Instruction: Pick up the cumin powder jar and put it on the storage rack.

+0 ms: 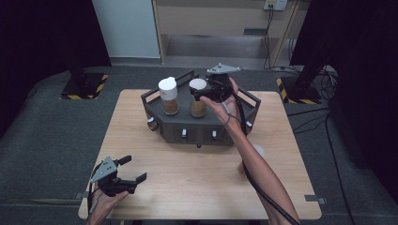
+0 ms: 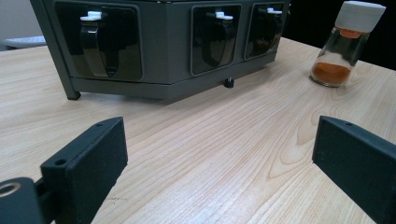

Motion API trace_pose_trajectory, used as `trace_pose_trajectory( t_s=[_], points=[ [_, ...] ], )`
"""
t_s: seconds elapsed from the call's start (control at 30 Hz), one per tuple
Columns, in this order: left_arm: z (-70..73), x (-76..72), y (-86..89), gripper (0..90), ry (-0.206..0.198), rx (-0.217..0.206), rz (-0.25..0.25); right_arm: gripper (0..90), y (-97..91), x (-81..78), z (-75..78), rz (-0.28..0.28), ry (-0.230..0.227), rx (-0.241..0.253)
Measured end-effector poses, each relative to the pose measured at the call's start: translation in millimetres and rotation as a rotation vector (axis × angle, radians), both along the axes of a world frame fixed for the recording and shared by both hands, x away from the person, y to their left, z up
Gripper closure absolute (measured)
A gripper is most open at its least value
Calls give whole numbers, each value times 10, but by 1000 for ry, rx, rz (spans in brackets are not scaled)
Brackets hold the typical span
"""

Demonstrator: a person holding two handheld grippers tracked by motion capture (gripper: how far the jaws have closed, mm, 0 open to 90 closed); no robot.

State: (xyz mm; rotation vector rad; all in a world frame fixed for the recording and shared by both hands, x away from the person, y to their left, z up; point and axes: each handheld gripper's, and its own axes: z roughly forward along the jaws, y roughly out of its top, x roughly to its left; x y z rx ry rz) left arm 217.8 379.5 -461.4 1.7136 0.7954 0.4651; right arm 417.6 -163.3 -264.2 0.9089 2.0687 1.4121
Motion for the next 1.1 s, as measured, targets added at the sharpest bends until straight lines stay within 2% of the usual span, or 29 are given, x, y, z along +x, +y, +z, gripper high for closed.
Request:
trace_pose_trajectory(
  t_s=[0.23, 0.47, 0.7, 1.1],
  points=[
    [2, -1, -4, 23, 0, 2, 0, 88, -185, -158, 139, 21, -19, 5],
    [5, -4, -7, 23, 1, 3, 2, 75, -396, -415, 230, 43, -53, 4],
    [8, -5, -10, 23, 1, 5, 2, 52, -647, -635, 213, 64, -67, 19],
    [10, -7, -14, 22, 4, 5, 5, 33, -1110, -994, 86, 50, -86, 43]
  ],
)
